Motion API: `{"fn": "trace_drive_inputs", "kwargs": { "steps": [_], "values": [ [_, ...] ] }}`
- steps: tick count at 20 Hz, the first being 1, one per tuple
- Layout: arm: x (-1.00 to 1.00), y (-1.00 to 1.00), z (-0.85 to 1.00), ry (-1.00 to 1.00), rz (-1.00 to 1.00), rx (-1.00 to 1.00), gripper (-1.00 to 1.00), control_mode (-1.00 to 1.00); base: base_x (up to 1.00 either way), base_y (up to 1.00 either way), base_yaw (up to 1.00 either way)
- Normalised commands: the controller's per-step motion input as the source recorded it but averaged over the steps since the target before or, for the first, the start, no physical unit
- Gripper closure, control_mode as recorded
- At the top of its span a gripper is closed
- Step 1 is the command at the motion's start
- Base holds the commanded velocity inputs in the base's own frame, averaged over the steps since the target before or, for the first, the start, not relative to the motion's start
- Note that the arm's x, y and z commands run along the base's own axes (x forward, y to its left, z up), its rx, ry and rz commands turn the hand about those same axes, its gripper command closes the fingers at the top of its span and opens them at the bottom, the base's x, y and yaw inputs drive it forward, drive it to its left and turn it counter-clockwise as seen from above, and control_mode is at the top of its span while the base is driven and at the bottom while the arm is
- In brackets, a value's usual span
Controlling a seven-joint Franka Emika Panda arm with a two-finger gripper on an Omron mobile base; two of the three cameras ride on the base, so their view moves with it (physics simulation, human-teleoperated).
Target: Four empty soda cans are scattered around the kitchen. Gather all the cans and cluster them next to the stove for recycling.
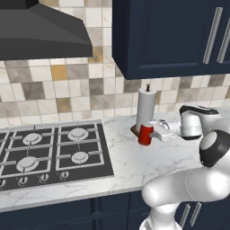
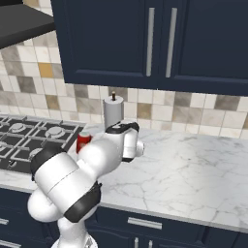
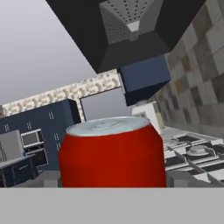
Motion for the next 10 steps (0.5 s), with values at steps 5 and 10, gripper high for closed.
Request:
{"fn": "trace_drive_inputs", "kwargs": {
  "steps": [5, 10],
  "values": [
    [0.25, 0.15, -0.04, -0.01, 0.00, 0.00, 1.00, -1.00, 0.00, 0.00, 0.00],
    [0.19, 0.22, -0.07, -0.03, -0.02, -0.02, 1.00, -1.00, 0.00, 0.00, 0.00]
  ]
}}
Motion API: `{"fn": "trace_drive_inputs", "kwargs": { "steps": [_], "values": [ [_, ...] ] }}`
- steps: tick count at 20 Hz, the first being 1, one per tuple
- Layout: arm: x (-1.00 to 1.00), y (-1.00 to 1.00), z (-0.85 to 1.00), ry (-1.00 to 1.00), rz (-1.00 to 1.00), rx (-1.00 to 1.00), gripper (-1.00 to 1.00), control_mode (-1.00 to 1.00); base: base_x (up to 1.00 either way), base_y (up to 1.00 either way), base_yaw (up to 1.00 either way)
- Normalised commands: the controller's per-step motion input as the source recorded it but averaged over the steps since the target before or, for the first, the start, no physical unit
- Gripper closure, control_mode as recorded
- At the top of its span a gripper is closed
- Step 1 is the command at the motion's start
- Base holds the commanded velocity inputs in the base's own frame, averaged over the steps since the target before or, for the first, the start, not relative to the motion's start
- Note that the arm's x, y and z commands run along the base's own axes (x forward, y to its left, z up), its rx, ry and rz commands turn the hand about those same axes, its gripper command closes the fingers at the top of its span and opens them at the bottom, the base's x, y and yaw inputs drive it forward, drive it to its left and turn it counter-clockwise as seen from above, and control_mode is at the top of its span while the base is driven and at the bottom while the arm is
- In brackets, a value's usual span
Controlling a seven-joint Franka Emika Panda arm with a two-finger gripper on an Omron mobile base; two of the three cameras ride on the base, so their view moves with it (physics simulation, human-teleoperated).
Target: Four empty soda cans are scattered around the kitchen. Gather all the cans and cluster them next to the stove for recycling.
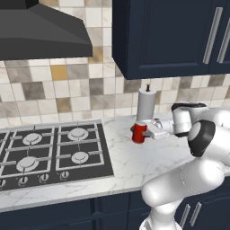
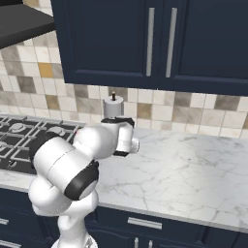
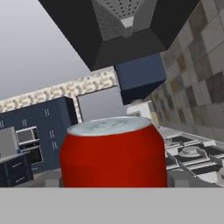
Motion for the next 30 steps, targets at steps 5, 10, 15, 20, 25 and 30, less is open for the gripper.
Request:
{"fn": "trace_drive_inputs", "kwargs": {
  "steps": [5, 10, 15, 20, 25, 30],
  "values": [
    [0.13, 0.26, -0.05, -0.06, -0.03, -0.01, 1.00, -1.00, 0.00, 0.00, 0.00],
    [0.07, 0.27, -0.03, -0.11, -0.05, -0.03, 1.00, -1.00, 0.00, 0.00, 0.00],
    [0.03, 0.21, -0.06, -0.07, -0.09, -0.06, 1.00, -1.00, 0.00, 0.00, 0.00],
    [0.08, 0.17, -0.11, -0.02, -0.11, -0.06, 1.00, -1.00, 0.00, 0.00, 0.00],
    [0.24, 0.18, -0.14, 0.01, -0.10, -0.02, 1.00, -1.00, 0.00, 0.00, 0.00],
    [0.34, 0.07, -0.25, 0.07, -0.09, 0.00, 1.00, -1.00, 0.00, 0.00, 0.00]
  ]
}}
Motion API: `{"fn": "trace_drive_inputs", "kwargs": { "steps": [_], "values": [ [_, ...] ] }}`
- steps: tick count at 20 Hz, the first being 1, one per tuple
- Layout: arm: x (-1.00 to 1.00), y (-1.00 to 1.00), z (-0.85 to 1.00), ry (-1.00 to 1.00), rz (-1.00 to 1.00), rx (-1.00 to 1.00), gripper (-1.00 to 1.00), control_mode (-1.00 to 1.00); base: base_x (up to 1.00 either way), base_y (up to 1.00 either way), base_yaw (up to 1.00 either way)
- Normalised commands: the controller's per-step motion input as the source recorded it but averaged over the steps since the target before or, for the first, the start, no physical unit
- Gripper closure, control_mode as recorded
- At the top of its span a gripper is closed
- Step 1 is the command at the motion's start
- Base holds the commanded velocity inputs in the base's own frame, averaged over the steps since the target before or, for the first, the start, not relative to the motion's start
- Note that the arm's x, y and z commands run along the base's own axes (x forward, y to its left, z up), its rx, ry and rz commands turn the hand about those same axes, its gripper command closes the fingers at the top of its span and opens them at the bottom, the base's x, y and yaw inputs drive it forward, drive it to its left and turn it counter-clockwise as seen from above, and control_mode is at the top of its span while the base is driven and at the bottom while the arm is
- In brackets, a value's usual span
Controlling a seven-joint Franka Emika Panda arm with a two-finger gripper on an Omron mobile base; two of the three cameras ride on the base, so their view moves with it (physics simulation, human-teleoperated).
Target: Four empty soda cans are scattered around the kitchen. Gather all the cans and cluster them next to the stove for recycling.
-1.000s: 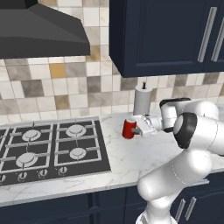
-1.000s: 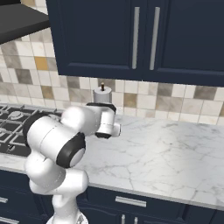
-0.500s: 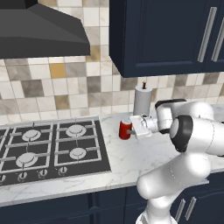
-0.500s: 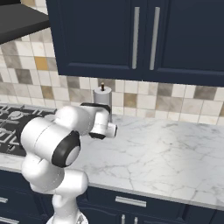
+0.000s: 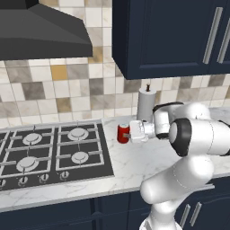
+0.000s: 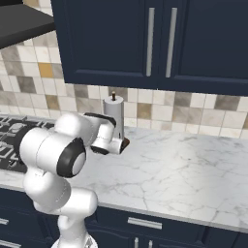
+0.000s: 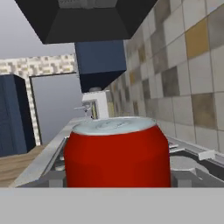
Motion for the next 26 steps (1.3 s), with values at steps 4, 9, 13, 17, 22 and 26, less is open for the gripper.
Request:
{"fn": "trace_drive_inputs", "kwargs": {
  "steps": [4, 9, 13, 17, 22, 26],
  "values": [
    [0.36, 0.01, -0.27, 0.06, -0.07, 0.00, 1.00, -1.00, 0.00, 0.00, 0.00],
    [0.31, 0.00, -0.23, 0.02, -0.06, -0.01, 1.00, -1.00, 0.00, 0.00, 0.00],
    [0.26, 0.04, -0.22, 0.01, -0.06, 0.00, 1.00, -1.00, 0.00, 0.00, 0.00],
    [0.23, 0.11, -0.22, 0.00, -0.06, -0.01, 1.00, -1.00, 0.00, 0.00, 0.00],
    [0.21, 0.17, -0.18, 0.00, -0.05, -0.01, 1.00, -1.00, 0.00, 0.00, 0.00],
    [0.17, 0.17, -0.17, 0.00, -0.04, -0.01, 1.00, -1.00, 0.00, 0.00, 0.00]
  ]
}}
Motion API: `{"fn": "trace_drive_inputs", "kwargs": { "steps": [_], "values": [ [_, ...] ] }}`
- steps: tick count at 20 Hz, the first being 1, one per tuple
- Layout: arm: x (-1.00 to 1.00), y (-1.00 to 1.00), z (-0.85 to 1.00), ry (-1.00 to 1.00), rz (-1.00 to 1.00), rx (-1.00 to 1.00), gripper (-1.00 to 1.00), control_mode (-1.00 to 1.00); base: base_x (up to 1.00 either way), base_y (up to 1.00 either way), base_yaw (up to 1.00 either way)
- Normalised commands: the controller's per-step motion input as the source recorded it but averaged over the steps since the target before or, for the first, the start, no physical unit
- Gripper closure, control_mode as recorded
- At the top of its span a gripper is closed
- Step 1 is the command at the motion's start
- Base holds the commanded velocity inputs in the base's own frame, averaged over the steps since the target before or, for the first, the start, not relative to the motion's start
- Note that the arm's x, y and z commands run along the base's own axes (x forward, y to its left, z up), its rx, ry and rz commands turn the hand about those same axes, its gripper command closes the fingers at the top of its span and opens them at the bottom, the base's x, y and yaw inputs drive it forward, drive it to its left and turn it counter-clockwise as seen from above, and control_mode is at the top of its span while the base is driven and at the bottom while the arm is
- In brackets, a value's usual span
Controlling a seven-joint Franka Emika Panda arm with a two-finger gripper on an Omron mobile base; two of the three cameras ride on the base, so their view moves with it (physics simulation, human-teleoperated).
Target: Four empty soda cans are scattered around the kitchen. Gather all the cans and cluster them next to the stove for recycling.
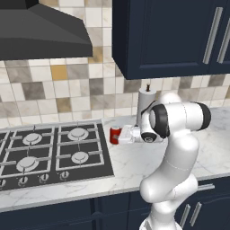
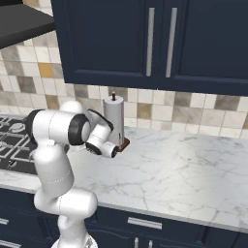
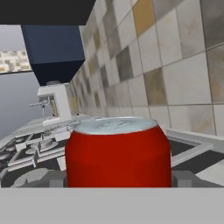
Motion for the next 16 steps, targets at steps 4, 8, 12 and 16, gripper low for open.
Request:
{"fn": "trace_drive_inputs", "kwargs": {
  "steps": [4, 8, 12, 16],
  "values": [
    [0.16, 0.05, -0.17, 0.00, -0.03, -0.01, 1.00, -1.00, 0.00, 0.00, 0.00],
    [0.15, 0.00, -0.16, 0.00, -0.01, -0.01, 1.00, -1.00, 0.00, 0.00, 0.00],
    [0.14, 0.01, -0.17, 0.00, -0.01, 0.00, 1.00, -1.00, 0.00, 0.00, 0.00],
    [0.10, 0.09, -0.16, 0.00, -0.01, -0.01, -1.00, -1.00, 0.00, 0.00, 0.00]
  ]
}}
